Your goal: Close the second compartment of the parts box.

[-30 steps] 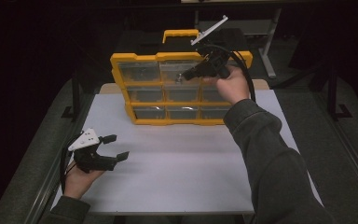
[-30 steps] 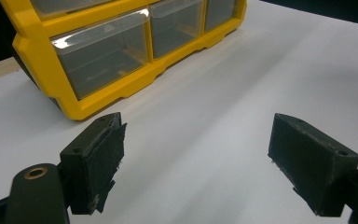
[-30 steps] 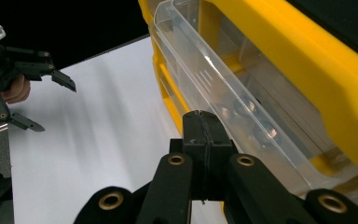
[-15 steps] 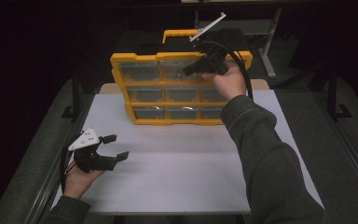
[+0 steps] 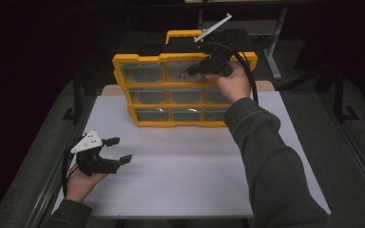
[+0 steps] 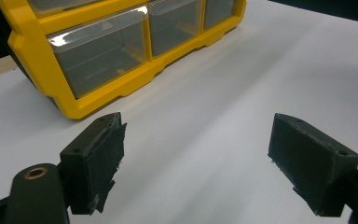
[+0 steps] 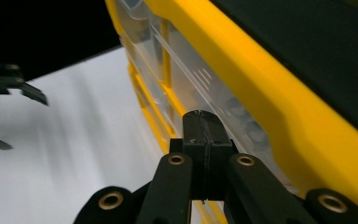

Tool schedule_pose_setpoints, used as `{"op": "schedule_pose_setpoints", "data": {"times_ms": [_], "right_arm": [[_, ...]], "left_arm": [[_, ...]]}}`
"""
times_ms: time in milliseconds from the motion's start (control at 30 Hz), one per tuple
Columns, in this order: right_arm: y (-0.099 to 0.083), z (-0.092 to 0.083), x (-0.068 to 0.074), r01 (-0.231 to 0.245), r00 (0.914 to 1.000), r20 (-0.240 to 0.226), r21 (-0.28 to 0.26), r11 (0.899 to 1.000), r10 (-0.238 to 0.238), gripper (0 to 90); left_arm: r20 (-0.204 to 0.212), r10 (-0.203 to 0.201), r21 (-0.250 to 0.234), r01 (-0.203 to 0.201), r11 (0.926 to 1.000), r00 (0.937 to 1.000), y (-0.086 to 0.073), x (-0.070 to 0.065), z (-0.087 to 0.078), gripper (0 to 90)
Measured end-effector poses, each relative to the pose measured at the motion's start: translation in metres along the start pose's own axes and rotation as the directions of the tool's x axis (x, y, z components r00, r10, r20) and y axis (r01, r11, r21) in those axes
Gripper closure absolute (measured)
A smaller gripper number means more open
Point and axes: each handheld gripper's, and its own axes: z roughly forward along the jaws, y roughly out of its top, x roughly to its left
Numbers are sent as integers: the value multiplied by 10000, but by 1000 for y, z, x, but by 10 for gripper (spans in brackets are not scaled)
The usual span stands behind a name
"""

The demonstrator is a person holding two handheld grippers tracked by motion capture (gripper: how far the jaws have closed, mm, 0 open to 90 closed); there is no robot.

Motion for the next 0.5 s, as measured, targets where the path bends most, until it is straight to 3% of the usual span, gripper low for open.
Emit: {"op": "schedule_pose_setpoints", "data": {"times_ms": [133, 167, 500], "right_arm": [[-6, -1, 2, 139, 9996, -244, -334, 9993, -147, 857], [-8, 0, 2, 144, 9995, -260, -339, 9993, -153, 849], [-32, 3, 5, -219, 9966, -810, -787, 9967, 155, 742]], "left_arm": [[-22, -19, 40, 19, 10000, 10000, 0, 0, 0, 178], [-8, -193, -14, 193, 9998, 9998, 0, -1, 1, 178], [14, -133, 259, 132, 9996, 9999, -1, -1, 3, 178]]}}
